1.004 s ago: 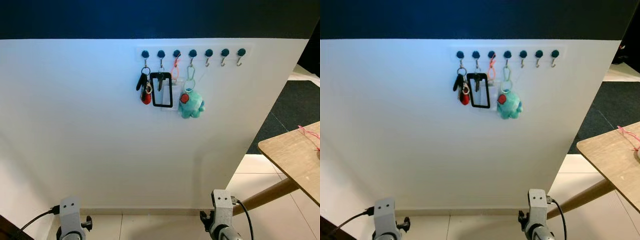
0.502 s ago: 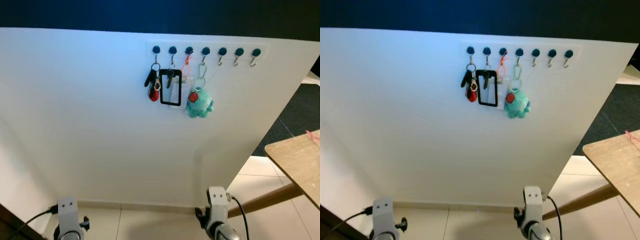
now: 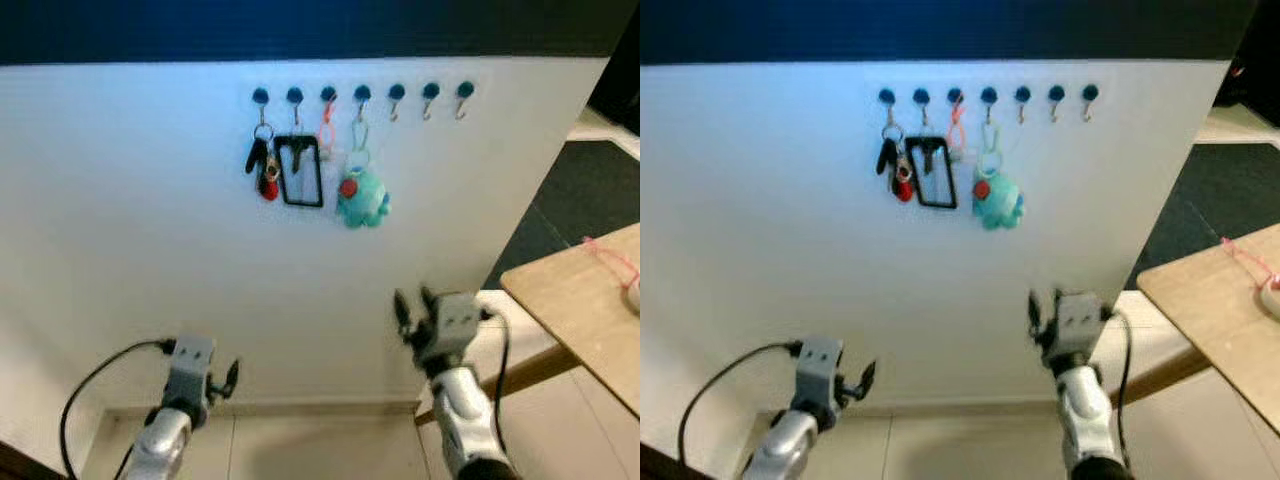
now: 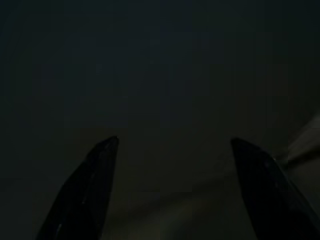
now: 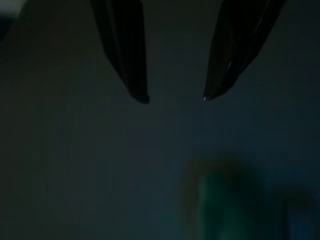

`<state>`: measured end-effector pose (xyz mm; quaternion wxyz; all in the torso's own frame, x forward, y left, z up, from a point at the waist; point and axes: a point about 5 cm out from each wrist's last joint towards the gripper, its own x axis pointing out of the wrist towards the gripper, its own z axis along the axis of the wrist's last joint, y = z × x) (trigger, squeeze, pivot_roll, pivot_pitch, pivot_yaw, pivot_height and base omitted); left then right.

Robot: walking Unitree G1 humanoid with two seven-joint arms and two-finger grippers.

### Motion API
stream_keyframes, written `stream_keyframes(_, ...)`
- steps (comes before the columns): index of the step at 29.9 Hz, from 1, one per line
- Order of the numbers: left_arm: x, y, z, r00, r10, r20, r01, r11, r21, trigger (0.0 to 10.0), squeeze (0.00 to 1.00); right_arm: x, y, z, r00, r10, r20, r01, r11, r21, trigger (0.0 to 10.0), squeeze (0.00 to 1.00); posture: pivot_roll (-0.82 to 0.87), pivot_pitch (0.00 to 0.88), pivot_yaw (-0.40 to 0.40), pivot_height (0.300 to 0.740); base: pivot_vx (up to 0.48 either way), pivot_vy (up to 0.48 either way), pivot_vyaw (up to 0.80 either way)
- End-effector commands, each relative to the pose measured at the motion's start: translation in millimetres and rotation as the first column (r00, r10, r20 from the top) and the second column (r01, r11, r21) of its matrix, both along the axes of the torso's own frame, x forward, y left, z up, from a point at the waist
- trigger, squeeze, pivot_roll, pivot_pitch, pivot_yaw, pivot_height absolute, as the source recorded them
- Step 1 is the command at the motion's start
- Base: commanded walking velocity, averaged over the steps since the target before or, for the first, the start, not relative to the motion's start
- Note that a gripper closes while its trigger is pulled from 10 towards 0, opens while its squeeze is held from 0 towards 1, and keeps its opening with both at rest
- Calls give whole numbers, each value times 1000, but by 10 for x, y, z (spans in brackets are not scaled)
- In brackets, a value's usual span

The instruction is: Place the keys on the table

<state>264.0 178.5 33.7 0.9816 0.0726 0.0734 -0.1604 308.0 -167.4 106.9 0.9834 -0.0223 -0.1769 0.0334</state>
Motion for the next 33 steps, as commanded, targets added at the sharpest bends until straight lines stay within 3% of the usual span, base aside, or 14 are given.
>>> stream_keyframes(1,12,-83,128,994,-95,48,95,995,14,10000,0,29,-35,173,996,-28,84,25,999,33,10000,0,21,60,9,740,0,0,0)
stream_keyframes(2,38,-130,201,989,-124,75,123,992,24,10000,0,48,-48,274,991,-39,128,34,999,42,10000,357,21,60,9,740,0,0,0)
stream_keyframes(3,38,-130,201,989,-124,75,123,992,24,10000,0,48,-48,274,991,-39,128,34,999,42,10000,357,21,60,9,740,0,0,0)
stream_keyframes(4,69,-184,314,982,-150,115,150,989,13,10000,0,64,-53,394,983,-42,178,35,998,47,10000,1000,19,58,8,740,0,0,0)
stream_keyframes(8,152,-307,639,955,-189,228,193,981,5,10000,0,137,-39,688,964,-33,262,4,994,111,10000,1000,18,55,8,740,0,0,0)
stream_keyframes(9,172,-322,688,949,-194,248,192,981,34,10000,0,174,-16,732,966,-5,258,-26,993,117,10000,671,17,51,8,740,0,0,0)
stream_keyframes(10,184,-329,717,946,-197,259,189,980,55,10000,0,198,0,758,967,14,255,-46,992,119,10000,671,17,51,8,740,0,0,0)
stream_keyframes(11,207,-332,770,944,-186,272,179,983,52,10000,0,233,7,797,968,28,249,-65,988,139,10000,0,16,50,11,740,0,0,0)
stream_keyframes(24,217,-404,876,950,-194,245,191,981,37,10000,0,418,37,742,981,167,98,-181,970,159,10000,20,13,37,9,740,0,0,0)
stream_keyframes(26,215,-422,891,949,-197,247,195,980,32,10000,0,421,65,723,978,193,81,-204,966,156,10000,576,12,39,8,740,0,0,0)
stream_keyframes(28,212,-456,942,944,-204,258,210,978,5,10000,0,434,81,694,979,198,51,-203,968,144,10000,725,13,40,5,740,0,0,0)
stream_keyframes(31,162,-572,1090,917,-259,304,301,948,-102,10000,0,454,85,671,981,190,27,-192,972,134,10000,522,15,41,4,740,0,0,0)
stream_keyframes(32,120,-633,1162,899,-298,321,358,922,-147,10000,0,459,88,678,980,196,26,-198,972,127,10000,0,15,41,4,740,0,0,0)
stream_keyframes(33,90,-673,1209,885,-324,333,396,902,-174,10000,0,462,89,683,979,201,26,-203,972,122,10000,0,15,41,4,740,0,0,0)
